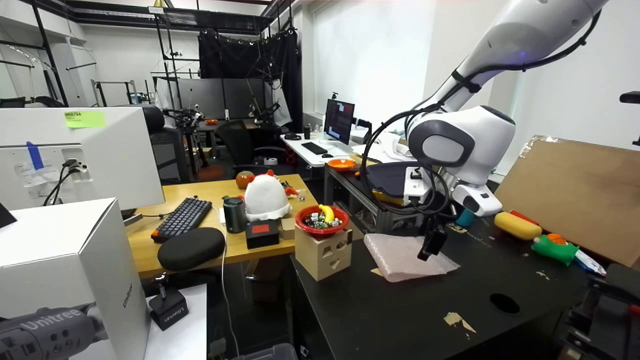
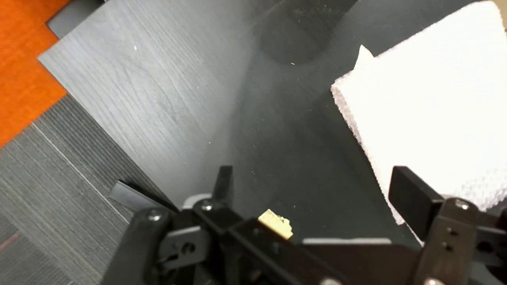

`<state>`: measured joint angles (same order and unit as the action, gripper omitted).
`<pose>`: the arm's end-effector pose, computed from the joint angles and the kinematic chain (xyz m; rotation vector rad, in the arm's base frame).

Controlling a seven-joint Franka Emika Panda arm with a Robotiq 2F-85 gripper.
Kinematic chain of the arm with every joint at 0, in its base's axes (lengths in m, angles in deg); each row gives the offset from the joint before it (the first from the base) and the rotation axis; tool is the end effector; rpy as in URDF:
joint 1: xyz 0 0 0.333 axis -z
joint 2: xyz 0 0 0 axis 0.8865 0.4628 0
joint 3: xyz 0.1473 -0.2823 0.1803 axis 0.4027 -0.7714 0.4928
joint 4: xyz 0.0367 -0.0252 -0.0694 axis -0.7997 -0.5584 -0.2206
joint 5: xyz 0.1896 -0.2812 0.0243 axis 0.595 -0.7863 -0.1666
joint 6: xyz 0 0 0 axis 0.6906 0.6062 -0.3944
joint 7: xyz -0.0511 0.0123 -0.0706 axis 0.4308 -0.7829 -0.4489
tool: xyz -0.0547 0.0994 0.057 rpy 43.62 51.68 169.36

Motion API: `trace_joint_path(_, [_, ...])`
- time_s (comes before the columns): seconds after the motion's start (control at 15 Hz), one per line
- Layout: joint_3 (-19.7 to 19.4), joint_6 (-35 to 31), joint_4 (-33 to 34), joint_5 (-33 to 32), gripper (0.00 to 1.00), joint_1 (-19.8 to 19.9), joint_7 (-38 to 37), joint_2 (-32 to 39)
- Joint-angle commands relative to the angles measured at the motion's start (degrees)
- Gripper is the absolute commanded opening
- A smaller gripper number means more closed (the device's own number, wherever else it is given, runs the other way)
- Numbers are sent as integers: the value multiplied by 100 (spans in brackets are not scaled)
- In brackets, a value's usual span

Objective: Fold the bubble wrap.

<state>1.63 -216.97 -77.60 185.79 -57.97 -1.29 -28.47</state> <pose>0.4599 0.0290 0.2224 -0.8129 2.7604 -0.0698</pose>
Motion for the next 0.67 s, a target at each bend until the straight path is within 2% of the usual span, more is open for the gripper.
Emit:
trace_joint_path(0.0, [-94,0,-555,-1,100,-346,-1505,-694])
trace_joint_path(0.13, [-189,0,-587,-3,100,-485,-2256,-768])
trace_joint_path(0.27, [-204,12,-340,-14,100,-181,-2548,-526])
trace_joint_path(0.53, [-414,25,-153,-24,100,-72,-3473,-222])
trace_joint_path(0.6, [-420,34,-327,-22,100,-152,-3052,-406])
